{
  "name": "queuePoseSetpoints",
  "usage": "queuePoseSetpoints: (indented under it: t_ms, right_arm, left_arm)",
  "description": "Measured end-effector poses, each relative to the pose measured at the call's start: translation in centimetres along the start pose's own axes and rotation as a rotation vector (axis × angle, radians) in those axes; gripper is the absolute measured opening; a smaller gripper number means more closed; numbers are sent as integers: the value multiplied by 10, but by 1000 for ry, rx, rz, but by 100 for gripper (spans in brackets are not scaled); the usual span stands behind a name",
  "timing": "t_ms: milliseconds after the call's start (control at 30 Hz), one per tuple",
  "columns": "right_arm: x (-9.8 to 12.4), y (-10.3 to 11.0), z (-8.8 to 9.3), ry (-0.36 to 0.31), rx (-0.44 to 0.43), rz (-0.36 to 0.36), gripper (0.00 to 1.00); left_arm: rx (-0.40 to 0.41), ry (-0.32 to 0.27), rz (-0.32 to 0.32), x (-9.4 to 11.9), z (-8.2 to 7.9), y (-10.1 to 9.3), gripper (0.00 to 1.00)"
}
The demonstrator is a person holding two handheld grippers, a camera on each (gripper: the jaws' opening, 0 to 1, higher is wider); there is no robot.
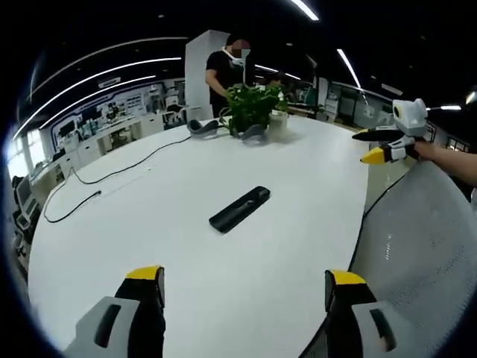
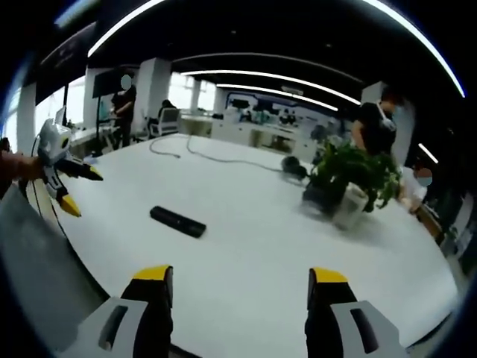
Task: Press the specified remote control buttons in sequence, fully releasing each button before pressing the next.
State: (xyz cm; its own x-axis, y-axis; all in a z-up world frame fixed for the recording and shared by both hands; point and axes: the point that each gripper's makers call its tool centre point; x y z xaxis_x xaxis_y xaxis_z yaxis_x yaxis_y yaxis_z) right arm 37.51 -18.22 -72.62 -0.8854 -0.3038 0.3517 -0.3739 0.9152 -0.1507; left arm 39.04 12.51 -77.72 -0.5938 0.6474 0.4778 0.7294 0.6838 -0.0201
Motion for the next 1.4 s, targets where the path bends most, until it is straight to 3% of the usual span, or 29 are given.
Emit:
queuePoseSetpoints:
  t_ms: [800,1200,1400]
  right_arm:
    - [3,-9,10,50,-11,52,67]
    - [3,-9,16,80,-8,51,65]
    - [3,-8,18,91,-7,44,64]
  left_arm:
    - [-128,73,155,-60,-15,12,83]
    - [31,68,228,-87,-24,13,73]
    - [3,98,239,-102,-22,16,71]
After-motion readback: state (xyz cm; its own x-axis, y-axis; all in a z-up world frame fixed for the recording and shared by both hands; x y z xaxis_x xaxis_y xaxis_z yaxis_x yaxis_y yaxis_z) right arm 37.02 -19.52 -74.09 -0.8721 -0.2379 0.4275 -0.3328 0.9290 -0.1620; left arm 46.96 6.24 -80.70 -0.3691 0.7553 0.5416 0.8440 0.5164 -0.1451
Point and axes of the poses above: the point that each gripper's makers call its tool centre point, and the gripper's own axes: x roughly backward along the fingers, y roughly to its left, z roughly out of its underside, and after that the axes turned 10 degrees about -y, right-handed
